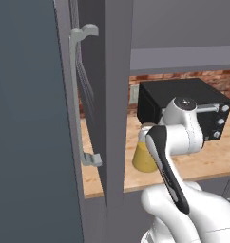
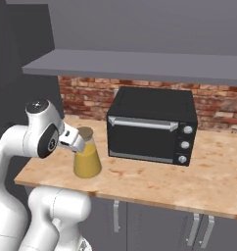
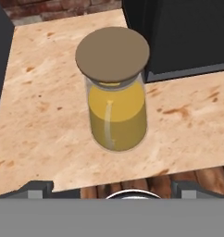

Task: There is a tray on the dining counter. Grab the cup, mug, and pitcher and place them on the tray. The pitcher may be placed next to the tray if it cannot fit the tray.

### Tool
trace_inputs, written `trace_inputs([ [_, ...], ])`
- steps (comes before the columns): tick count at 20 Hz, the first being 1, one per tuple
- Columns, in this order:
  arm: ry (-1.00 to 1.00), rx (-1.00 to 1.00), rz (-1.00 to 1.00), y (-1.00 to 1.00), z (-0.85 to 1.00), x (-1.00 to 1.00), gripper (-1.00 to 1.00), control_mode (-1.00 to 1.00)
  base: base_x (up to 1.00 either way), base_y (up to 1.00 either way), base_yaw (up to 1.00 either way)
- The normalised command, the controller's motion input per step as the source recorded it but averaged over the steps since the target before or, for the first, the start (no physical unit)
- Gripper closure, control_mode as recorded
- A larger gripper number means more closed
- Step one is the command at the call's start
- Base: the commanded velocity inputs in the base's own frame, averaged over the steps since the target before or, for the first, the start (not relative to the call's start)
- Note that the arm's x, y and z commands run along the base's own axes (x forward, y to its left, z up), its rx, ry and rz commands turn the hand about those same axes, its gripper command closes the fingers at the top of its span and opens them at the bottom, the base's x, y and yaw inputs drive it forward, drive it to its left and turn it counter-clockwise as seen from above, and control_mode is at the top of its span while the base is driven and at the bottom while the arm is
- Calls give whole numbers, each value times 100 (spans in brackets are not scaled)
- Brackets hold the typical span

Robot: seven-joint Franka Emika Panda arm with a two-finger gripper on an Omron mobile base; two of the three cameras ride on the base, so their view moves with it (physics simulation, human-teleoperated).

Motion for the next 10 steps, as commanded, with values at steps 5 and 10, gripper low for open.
trace_inputs([
  [5, 0, 0, 0, 0, -10, 16, -100, -100, 0, 0, 0],
  [10, 0, 0, 0, 0, -11, 16, -100, -100, 0, 0, 0],
])
